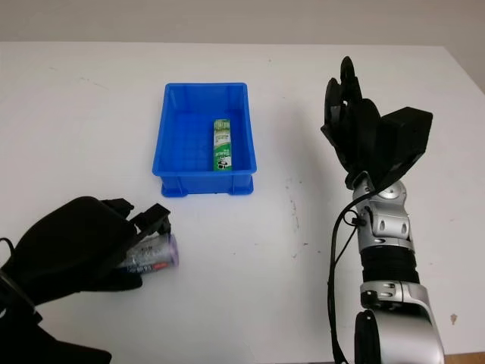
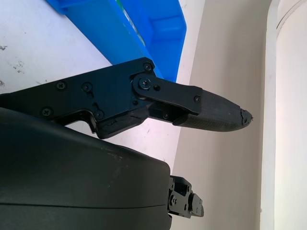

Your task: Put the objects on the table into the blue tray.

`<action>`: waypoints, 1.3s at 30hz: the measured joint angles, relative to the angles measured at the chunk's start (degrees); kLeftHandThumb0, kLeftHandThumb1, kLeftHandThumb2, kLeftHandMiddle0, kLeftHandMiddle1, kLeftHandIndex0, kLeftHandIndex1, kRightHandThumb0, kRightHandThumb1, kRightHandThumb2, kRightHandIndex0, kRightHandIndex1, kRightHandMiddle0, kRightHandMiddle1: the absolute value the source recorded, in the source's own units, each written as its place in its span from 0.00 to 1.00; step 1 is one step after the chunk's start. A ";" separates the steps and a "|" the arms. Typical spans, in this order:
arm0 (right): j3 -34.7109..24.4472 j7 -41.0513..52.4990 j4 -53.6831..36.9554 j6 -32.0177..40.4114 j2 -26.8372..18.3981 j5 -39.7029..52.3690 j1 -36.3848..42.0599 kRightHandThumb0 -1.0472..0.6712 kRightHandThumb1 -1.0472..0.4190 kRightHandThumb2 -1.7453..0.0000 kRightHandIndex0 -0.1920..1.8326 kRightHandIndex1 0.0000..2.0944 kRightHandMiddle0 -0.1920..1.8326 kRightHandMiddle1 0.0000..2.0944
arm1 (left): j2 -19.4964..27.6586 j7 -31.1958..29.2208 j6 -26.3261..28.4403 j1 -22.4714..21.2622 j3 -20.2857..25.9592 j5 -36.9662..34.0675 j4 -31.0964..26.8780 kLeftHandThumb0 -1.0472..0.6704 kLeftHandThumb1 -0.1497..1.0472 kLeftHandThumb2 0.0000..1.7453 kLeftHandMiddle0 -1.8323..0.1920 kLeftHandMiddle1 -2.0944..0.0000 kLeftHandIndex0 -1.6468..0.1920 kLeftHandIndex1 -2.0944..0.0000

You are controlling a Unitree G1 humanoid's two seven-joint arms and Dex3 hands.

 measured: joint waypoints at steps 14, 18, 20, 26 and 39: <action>-0.23 -0.47 0.49 -0.05 0.26 0.09 0.02 0.20 0.00 0.61 0.00 0.00 0.00 0.00 | 4.63 -17.43 35.58 -42.22 4.96 -32.93 8.67 0.47 1.00 0.14 0.65 0.00 0.82 0.00; -0.02 -1.31 0.40 -0.04 0.43 -0.26 0.04 0.21 0.00 0.60 0.00 0.00 0.00 0.00 | 5.22 -17.13 37.47 -51.51 0.96 -34.73 17.65 0.48 1.00 0.14 0.70 0.00 0.76 0.00; 0.06 -1.35 0.33 -0.05 0.50 -0.27 0.07 0.21 0.00 0.60 0.00 0.00 0.00 0.00 | 4.58 -15.91 35.61 -55.29 -1.52 -34.59 23.16 0.49 1.00 0.14 0.69 0.00 0.74 0.00; 0.08 -0.96 0.36 -0.05 0.52 -0.35 0.15 0.21 0.00 0.60 0.00 0.00 0.00 0.00 | -1.59 -9.47 24.57 -62.69 -10.91 -28.61 41.76 0.50 1.00 0.12 0.55 0.00 0.57 0.00; 0.01 -2.15 -1.76 0.10 0.74 -0.37 1.50 0.21 0.00 0.61 0.00 0.00 0.00 0.00 | -15.25 6.35 2.77 -66.87 -22.11 -12.33 73.10 0.27 1.00 0.31 0.87 0.47 0.96 0.55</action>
